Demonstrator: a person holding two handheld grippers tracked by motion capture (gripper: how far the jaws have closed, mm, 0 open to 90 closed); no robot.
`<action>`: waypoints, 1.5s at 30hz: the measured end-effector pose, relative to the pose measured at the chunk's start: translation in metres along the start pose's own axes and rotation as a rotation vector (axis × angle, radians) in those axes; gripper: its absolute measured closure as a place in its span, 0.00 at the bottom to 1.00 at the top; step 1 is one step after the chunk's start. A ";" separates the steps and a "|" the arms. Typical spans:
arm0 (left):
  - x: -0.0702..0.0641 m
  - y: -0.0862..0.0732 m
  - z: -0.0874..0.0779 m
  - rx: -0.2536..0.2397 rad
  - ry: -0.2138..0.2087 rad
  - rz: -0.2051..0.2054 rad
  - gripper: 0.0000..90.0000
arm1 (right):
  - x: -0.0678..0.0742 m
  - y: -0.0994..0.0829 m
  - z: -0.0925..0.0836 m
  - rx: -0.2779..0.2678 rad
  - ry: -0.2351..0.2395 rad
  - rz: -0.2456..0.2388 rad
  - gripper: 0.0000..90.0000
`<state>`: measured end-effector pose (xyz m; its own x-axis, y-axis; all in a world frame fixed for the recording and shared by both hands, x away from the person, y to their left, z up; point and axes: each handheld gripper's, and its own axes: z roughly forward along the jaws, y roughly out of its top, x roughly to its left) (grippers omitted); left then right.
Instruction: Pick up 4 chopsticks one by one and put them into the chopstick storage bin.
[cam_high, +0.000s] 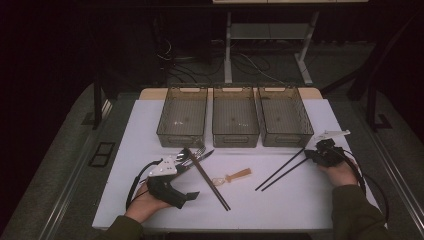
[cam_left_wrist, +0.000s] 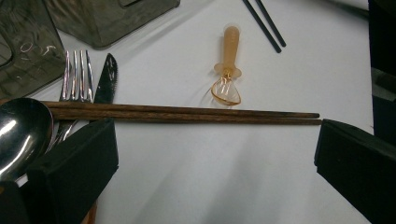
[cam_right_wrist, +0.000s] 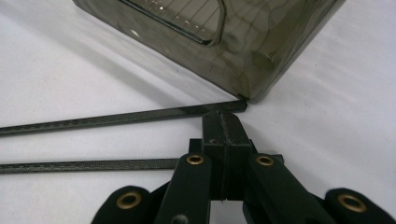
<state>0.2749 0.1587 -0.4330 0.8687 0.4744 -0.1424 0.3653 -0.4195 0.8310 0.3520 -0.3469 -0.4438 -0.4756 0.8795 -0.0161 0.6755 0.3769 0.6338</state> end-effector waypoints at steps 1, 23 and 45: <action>0.000 0.000 0.000 0.000 0.000 0.000 0.00 | 0.000 -0.001 -0.001 0.003 0.001 -0.001 1.00; 0.000 0.000 0.000 0.000 -0.003 0.000 0.00 | 0.001 -0.015 -0.014 0.017 0.011 0.000 1.00; 0.000 0.000 0.000 0.002 -0.010 0.001 0.00 | 0.005 -0.032 -0.028 0.027 0.031 -0.006 1.00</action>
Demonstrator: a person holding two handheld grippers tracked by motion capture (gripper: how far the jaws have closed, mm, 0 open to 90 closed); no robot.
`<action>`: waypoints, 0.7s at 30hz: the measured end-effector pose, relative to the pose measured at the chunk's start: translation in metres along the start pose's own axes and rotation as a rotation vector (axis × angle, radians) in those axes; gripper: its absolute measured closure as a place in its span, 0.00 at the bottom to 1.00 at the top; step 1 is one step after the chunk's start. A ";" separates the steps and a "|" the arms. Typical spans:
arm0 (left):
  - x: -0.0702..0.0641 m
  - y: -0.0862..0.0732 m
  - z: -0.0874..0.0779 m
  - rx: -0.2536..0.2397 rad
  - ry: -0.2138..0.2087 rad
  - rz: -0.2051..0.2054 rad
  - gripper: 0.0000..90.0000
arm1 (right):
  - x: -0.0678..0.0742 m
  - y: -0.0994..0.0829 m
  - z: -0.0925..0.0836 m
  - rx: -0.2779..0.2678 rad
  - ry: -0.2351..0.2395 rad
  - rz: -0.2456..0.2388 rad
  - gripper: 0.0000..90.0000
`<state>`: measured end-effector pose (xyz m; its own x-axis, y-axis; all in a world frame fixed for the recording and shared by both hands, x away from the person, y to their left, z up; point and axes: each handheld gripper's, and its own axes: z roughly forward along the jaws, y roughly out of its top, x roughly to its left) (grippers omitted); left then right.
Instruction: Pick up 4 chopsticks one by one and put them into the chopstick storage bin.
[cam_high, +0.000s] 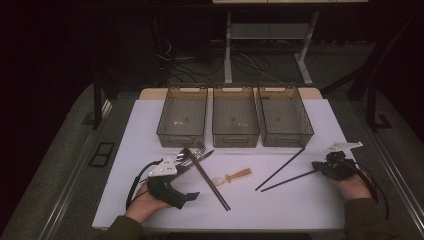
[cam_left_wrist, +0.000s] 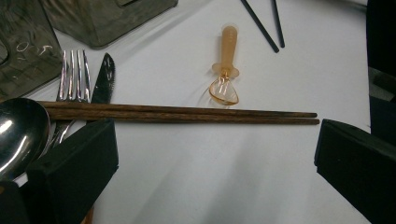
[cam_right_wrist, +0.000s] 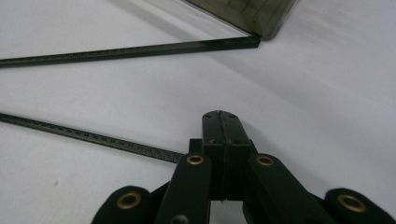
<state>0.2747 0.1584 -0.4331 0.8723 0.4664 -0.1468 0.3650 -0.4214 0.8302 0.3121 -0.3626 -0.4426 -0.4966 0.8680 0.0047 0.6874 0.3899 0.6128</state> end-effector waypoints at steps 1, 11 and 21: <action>0.000 0.000 0.000 0.001 0.000 0.001 0.00 | 0.001 -0.001 -0.001 0.003 0.003 0.005 1.00; -0.001 0.000 0.001 0.008 -0.006 0.000 0.00 | 0.004 -0.008 -0.007 0.006 0.010 -0.007 1.00; -0.001 0.000 0.002 0.014 -0.014 0.001 0.00 | 0.006 -0.019 -0.017 0.010 0.015 -0.015 1.00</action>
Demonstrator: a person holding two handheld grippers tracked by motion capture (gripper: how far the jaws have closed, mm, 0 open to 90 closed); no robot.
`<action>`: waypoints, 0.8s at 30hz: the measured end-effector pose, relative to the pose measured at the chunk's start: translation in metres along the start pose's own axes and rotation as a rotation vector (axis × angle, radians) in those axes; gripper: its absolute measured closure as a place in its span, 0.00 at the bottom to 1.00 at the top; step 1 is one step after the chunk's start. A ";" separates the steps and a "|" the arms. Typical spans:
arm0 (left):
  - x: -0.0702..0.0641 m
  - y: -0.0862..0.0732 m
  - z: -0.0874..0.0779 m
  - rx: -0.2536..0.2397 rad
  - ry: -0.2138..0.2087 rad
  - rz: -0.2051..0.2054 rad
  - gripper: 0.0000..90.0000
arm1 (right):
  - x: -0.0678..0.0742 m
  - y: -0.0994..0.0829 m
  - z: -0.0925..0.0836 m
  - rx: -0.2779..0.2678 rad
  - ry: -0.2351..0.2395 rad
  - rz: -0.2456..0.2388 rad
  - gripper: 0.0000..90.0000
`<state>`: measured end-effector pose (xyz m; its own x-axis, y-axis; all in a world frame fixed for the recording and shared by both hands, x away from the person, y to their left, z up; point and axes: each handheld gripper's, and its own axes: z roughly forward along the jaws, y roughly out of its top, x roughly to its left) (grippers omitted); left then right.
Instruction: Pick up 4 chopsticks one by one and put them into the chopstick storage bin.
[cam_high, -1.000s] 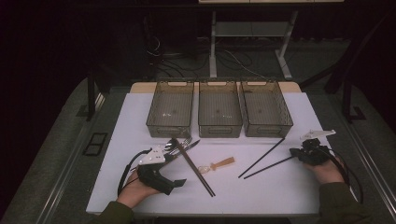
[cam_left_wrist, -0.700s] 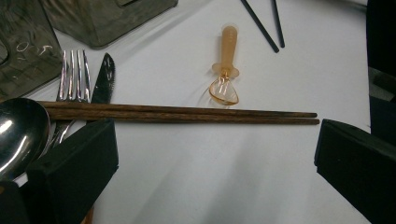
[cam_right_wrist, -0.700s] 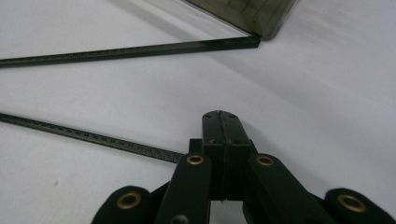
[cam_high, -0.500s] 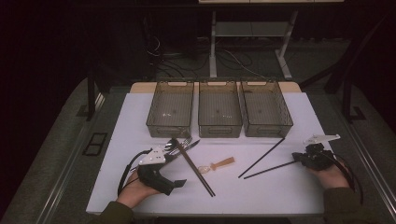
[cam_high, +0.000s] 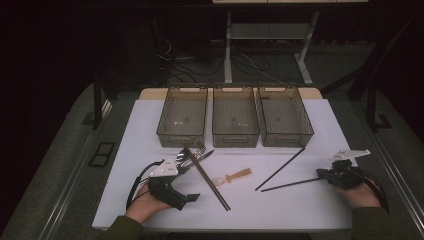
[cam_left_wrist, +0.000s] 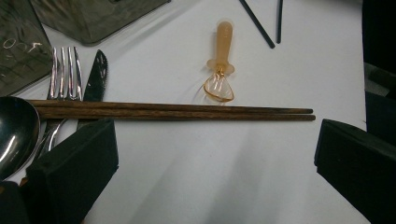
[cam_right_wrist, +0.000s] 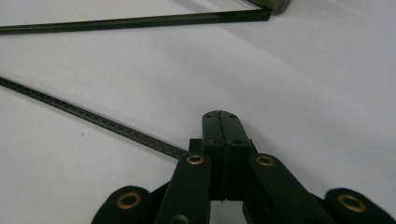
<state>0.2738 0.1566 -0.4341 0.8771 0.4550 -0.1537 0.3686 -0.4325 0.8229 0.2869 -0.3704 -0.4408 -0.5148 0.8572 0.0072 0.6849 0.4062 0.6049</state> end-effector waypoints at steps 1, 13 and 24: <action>0.000 0.000 0.000 0.000 0.000 0.000 0.00 | 0.000 0.000 0.000 0.000 0.000 0.000 1.00; 0.000 0.000 0.001 0.006 -0.008 0.002 0.00 | 0.004 -0.011 -0.010 -0.001 0.007 -0.001 1.00; -0.001 0.000 0.001 0.007 -0.010 0.001 0.00 | 0.009 -0.019 -0.016 0.005 0.018 -0.003 1.00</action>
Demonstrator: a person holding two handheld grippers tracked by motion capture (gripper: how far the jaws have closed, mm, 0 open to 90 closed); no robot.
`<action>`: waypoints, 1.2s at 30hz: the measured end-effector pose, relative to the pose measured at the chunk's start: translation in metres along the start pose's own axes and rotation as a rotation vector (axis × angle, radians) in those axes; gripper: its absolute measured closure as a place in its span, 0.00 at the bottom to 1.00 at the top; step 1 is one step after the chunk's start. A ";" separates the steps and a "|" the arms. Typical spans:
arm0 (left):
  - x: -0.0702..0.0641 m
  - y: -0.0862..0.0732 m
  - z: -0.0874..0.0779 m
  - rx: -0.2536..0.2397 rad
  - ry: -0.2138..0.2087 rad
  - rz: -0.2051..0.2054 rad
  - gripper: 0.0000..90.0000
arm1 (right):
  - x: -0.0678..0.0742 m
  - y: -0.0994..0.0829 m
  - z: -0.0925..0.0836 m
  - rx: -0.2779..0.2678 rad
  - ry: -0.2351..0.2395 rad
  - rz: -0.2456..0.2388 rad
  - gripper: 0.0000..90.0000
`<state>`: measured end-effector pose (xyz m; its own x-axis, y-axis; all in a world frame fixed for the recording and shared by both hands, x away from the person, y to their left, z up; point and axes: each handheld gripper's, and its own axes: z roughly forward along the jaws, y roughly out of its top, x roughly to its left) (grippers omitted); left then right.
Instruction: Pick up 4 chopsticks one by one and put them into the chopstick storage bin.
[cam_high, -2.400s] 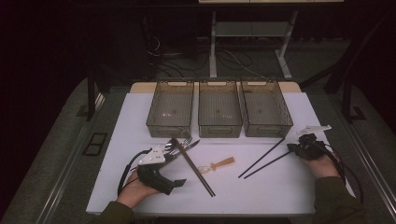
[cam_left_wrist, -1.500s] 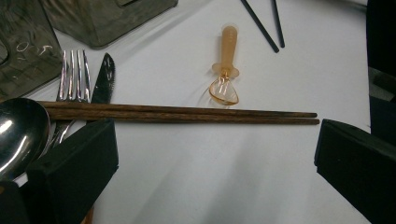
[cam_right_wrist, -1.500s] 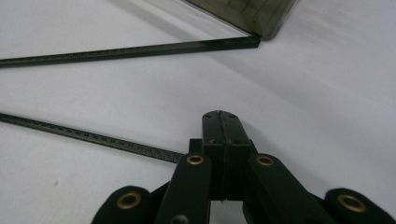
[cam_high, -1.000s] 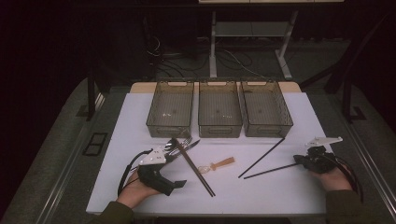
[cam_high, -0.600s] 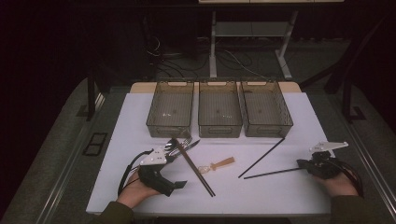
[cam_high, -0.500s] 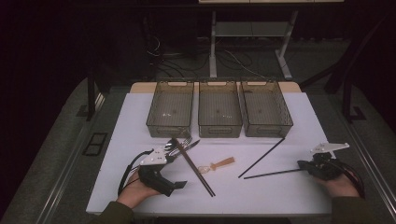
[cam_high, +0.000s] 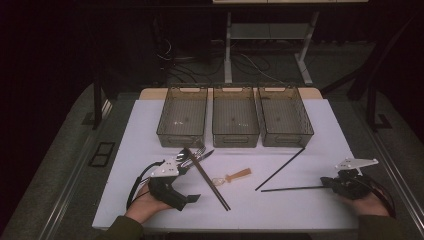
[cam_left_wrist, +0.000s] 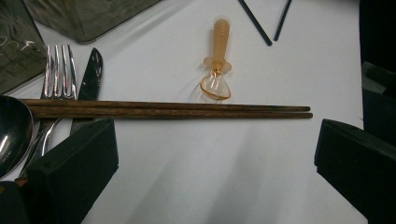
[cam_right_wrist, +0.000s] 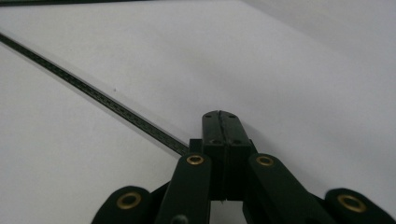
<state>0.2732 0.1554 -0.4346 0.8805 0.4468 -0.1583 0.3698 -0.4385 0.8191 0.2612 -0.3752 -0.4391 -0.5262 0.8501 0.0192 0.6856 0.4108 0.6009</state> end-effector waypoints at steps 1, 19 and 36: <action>0.000 0.000 0.000 0.000 0.000 0.000 0.00 | 0.000 0.000 0.000 0.001 -0.001 -0.001 1.00; 0.000 0.000 -0.001 -0.001 0.006 0.001 0.00 | -0.011 0.037 0.010 -0.103 0.027 0.039 1.00; -0.001 -0.001 0.000 -0.001 0.003 0.000 0.00 | -0.012 0.086 0.054 -0.100 0.010 0.008 1.00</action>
<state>0.2725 0.1555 -0.4350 0.8796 0.4491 -0.1569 0.3697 -0.4378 0.8196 0.3534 -0.3321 -0.4310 -0.5261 0.8498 0.0320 0.6365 0.3685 0.6776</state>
